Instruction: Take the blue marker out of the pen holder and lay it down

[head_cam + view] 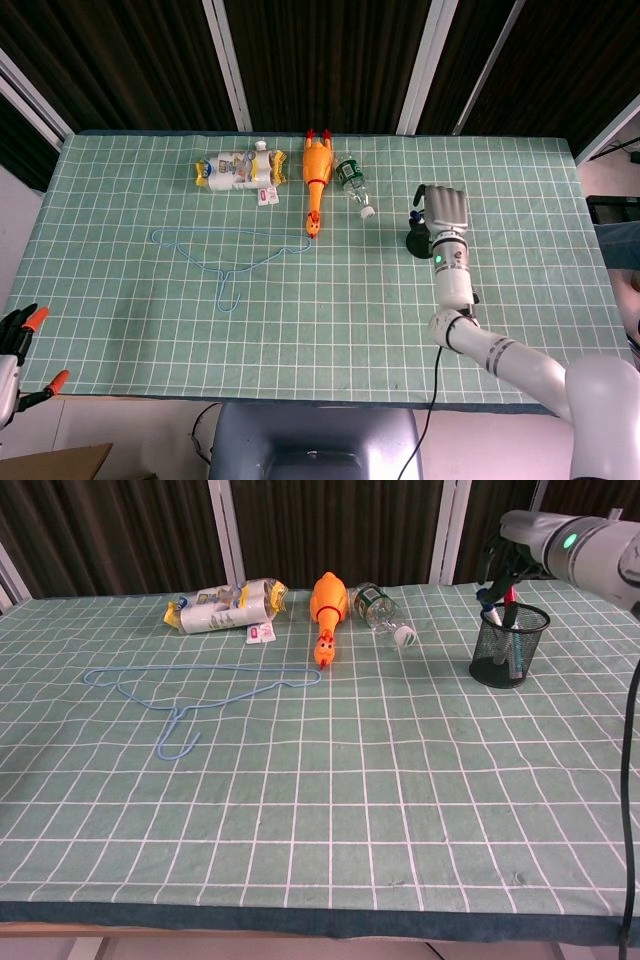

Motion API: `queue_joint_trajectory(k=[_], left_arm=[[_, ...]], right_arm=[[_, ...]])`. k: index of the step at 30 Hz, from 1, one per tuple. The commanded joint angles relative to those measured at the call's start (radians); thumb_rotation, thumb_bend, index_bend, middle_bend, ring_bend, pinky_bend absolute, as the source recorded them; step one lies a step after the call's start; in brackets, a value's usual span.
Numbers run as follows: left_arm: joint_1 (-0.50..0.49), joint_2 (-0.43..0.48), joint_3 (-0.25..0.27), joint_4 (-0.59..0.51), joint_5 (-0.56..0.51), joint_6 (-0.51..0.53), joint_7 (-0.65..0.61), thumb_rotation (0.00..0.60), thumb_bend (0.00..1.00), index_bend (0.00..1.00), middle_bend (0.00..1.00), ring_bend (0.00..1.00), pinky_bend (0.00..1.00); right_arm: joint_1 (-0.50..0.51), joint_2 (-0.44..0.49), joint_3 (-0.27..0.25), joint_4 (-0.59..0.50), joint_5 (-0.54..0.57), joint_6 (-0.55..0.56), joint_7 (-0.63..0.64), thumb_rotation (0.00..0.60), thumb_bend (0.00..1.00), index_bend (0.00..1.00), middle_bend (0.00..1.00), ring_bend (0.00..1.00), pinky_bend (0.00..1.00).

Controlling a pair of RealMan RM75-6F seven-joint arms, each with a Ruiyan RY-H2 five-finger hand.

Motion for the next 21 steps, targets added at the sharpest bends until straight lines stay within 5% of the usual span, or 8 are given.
queue_joint_trajectory(k=[1, 21], left_arm=[[0.001, 0.001, 0.000, 0.001, 0.001, 0.001, -0.003, 0.600, 0.20, 0.12, 0.05, 0.04, 0.27], [0.004, 0.006, -0.002, 0.003, 0.000, 0.004, -0.019, 0.600, 0.20, 0.13, 0.05, 0.04, 0.27]], right_arm=[[0.007, -0.008, -0.005, 0.008, 0.005, -0.007, -0.003, 0.600, 0.44, 0.60, 1.00, 1.00, 1.00], [0.024, -0.065, -0.030, 0.114, 0.007, -0.048, 0.014, 0.600, 0.45, 0.62, 1.00, 1.00, 1.00]])
